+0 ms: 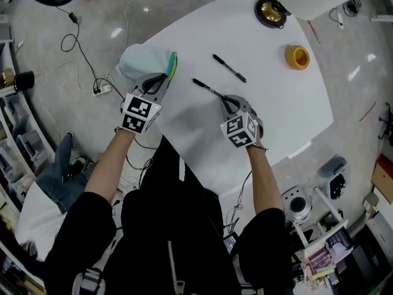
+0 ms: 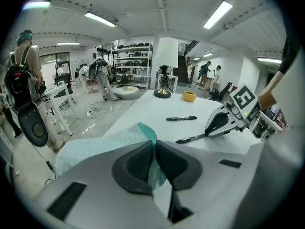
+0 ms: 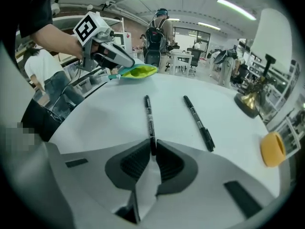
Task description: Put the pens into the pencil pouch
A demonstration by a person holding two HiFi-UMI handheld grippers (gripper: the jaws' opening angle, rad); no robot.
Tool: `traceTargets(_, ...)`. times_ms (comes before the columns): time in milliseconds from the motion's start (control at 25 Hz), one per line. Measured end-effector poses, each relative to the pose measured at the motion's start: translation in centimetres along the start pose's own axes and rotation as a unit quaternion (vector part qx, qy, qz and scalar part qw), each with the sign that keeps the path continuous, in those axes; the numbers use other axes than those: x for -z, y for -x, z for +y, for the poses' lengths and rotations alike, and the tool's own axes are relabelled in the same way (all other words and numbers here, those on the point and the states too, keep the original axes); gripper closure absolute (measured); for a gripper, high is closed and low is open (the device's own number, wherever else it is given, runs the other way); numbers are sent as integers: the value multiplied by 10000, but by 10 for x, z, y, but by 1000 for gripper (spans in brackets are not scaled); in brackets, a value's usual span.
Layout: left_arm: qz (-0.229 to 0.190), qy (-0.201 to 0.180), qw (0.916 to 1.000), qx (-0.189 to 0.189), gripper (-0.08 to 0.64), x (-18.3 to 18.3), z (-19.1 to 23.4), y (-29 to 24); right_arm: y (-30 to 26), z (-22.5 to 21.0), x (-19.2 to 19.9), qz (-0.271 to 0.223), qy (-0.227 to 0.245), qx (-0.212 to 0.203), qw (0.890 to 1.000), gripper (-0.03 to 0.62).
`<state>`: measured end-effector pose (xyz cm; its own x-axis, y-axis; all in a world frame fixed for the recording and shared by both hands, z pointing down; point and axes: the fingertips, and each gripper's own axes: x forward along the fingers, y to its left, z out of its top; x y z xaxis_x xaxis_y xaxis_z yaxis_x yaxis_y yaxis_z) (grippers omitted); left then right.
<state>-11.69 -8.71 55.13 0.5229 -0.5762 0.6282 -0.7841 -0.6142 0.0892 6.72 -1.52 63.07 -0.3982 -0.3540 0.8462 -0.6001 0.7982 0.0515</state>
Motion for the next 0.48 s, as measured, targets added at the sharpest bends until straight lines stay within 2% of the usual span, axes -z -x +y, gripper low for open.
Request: traceTargets(480,27,-27,10000,43,515,-1,1,-1,10,3,-10,-180,171,-48,9997,551)
